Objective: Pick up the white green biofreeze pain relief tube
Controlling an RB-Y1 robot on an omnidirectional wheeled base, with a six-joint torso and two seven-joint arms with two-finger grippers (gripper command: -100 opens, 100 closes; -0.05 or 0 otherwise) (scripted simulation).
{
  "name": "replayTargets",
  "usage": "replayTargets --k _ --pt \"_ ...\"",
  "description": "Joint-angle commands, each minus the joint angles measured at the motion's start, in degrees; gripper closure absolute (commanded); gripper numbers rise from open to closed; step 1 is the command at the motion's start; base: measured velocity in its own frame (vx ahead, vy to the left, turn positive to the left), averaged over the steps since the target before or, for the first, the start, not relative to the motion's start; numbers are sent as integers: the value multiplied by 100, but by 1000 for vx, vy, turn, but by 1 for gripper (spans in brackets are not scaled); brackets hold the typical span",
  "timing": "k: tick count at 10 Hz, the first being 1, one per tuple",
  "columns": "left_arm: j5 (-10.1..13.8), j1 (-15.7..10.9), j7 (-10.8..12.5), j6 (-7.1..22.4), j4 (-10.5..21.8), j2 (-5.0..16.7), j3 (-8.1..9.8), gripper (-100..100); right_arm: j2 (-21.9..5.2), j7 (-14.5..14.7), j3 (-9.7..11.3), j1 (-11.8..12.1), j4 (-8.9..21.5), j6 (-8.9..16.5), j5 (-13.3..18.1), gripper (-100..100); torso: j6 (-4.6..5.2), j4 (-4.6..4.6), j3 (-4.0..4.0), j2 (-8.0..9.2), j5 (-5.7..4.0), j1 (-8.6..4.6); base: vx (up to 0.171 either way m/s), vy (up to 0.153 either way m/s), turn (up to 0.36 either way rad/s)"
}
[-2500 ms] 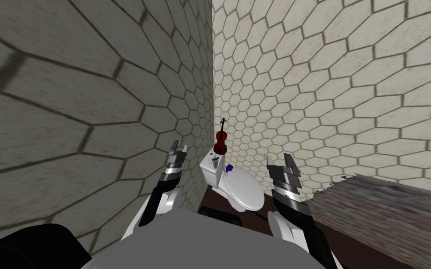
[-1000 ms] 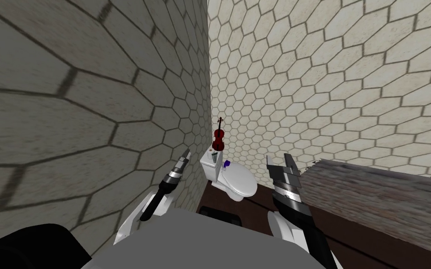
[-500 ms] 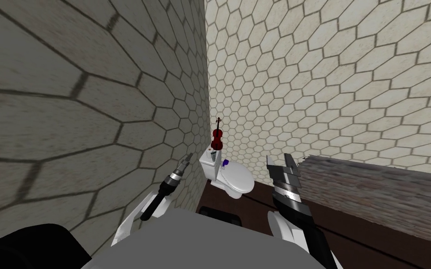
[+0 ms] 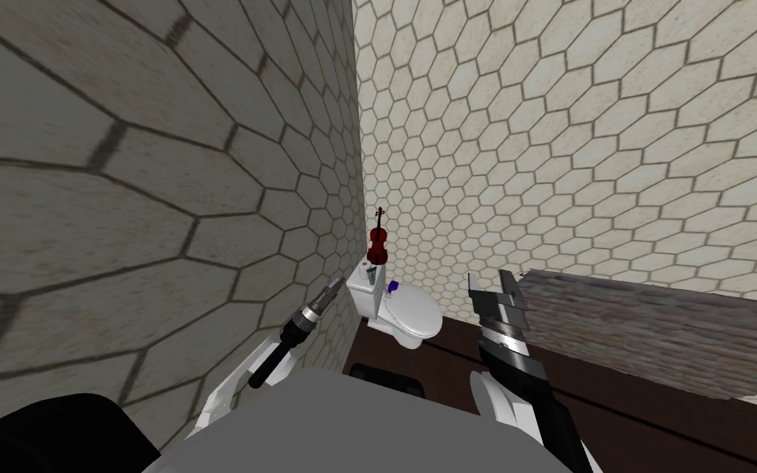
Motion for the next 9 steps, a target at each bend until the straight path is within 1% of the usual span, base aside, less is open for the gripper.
replayTargets --k 1,3,9 --pt "-199 -36 -207 -37 179 149 -106 -100 0 0 0 0 0 0 0 0 0 0 0 0 0 0 52 -19 -85" --pt "-447 -89 -459 -38 347 338 -254 -100 0 0 0 0 0 0 0 0 0 -2 -4 -7 0 -2 65 -16 -95" --pt "-1166 -263 -1207 -18 761 859 -704 -100 0 0 0 1 0 0 0 0 -1 -5 -12 -20 0 0 91 -13 -76"
